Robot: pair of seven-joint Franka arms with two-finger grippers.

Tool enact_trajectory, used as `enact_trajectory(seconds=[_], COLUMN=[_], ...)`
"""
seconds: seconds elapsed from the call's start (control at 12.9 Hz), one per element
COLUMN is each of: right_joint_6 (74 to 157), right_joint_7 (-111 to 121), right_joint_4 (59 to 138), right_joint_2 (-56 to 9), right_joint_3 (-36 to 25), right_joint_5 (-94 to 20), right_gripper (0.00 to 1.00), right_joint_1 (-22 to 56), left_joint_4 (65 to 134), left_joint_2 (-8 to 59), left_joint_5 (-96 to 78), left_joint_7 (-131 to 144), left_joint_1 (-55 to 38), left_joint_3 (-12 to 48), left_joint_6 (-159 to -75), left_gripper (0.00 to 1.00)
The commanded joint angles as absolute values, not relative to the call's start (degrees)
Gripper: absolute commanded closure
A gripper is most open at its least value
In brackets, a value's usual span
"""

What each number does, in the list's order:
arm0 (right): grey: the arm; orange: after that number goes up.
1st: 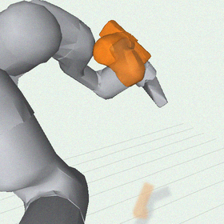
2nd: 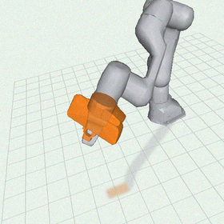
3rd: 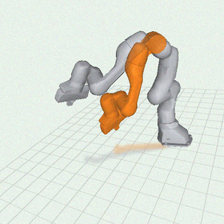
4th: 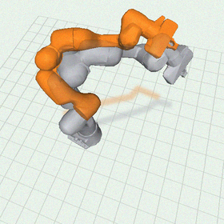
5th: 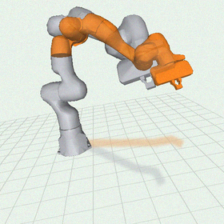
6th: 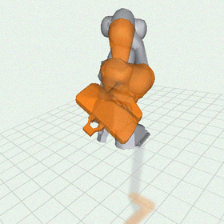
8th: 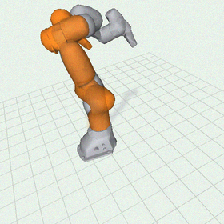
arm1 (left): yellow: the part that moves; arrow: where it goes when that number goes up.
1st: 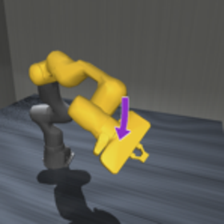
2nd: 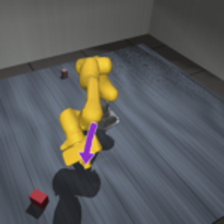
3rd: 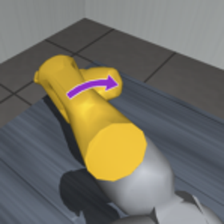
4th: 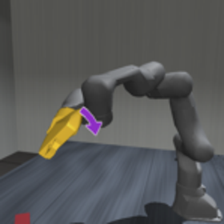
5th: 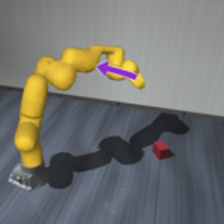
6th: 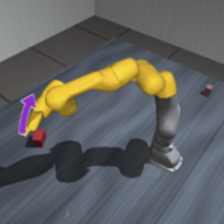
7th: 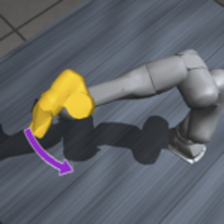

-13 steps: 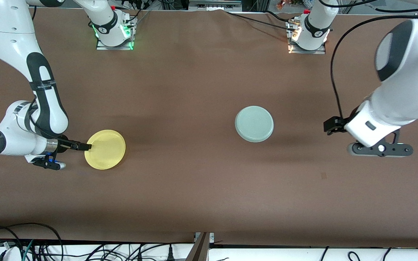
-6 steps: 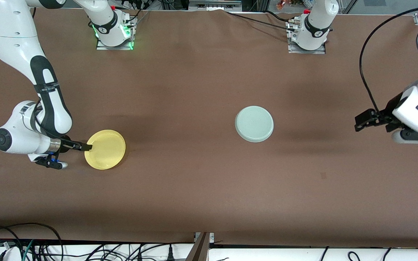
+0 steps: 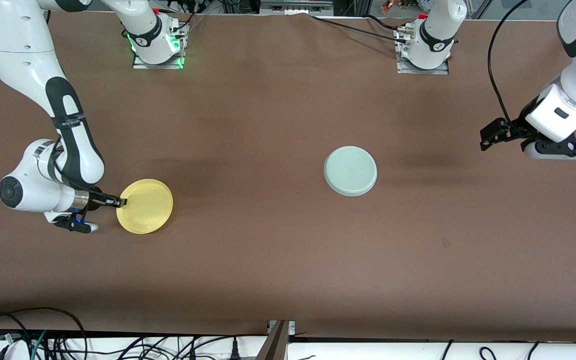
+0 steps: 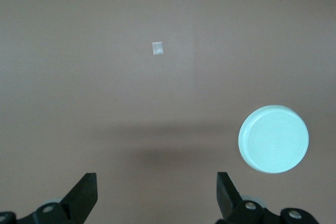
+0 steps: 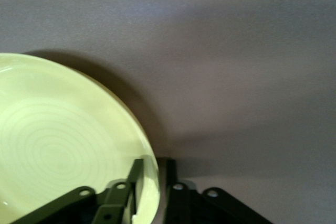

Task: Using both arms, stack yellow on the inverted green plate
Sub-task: 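Grasp the yellow plate rim with the right gripper while the left gripper withdraws, then carry the yellow plate with the right gripper over the green plate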

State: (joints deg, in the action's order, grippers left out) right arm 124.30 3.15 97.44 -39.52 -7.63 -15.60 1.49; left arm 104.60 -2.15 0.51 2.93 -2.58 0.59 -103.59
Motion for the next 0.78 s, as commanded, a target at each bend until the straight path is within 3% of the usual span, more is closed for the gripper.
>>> enact_trajectory(seconds=[0.0, 0.23, 0.54, 0.7], right_joint_6=[124.1, 122.1, 123.0, 126.4], right_joint_7=[4.0, 2.5, -15.7, -28.0], right_joint_4=[97.6, 96.9, 94.9, 92.6], right_joint_2=[-38.1, -34.5, -33.1, -34.0], right_joint_3=[-5.7, -0.4, 12.1, 13.7], right_joint_5=[-17.0, -17.0, -18.3, -18.1], right_gripper=[1.00, 1.00, 1.00, 1.00], right_joint_1=[1.4, 1.5, 2.1, 9.0], left_joint_4=[107.3, 104.0, 98.0, 97.8], left_joint_2=[-4.8, -2.7, 0.0, -0.1], left_joint_5=[3.5, 3.5, 3.5, 3.5], left_joint_7=[2.1, 2.2, 2.5, 2.5], left_joint_1=[-2.5, -2.5, -2.8, -3.3], left_joint_3=[1.2, 1.3, 1.5, 1.6], left_joint_6=[-104.4, -101.4, -98.0, -97.7], left_gripper=[0.00, 0.00, 0.00, 0.00])
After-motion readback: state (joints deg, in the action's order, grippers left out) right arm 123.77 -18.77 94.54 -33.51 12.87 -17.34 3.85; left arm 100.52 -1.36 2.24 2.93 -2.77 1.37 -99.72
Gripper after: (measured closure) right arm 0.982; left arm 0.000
